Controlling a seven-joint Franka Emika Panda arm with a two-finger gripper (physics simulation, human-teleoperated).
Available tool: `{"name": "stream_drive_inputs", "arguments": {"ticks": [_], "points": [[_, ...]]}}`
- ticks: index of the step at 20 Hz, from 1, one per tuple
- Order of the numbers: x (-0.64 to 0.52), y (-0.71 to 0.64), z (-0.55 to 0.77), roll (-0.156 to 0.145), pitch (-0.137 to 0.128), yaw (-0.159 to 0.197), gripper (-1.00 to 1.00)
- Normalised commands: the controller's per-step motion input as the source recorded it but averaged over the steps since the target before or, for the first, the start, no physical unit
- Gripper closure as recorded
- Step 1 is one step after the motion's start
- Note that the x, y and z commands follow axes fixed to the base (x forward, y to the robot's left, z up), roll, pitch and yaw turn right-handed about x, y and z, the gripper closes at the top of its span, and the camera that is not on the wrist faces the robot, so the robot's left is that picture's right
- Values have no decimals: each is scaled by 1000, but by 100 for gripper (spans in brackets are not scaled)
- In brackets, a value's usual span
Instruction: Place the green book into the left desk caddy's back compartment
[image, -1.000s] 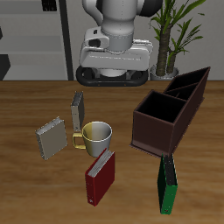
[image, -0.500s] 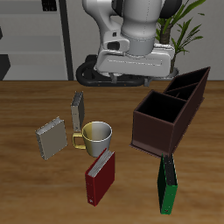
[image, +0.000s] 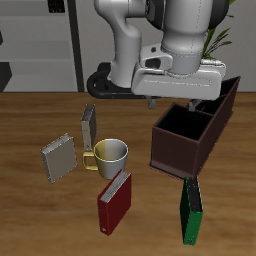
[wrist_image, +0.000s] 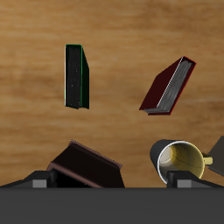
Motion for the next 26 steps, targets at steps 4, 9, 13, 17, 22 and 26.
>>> {"name": "stream_drive_inputs", "arguments": {"ticks": [4, 9, 13, 17, 22, 26], "points": [[444, 267, -201, 7, -68, 62, -100], [217, 150, -240, 11, -3, 13, -100], [185, 206, -265, 0, -41, -40, -100], [171, 157, -240, 9, -57, -32, -100], [158, 22, -281, 3, -9, -18, -100], [105, 37, -356, 1, 9, -6, -100]]}}
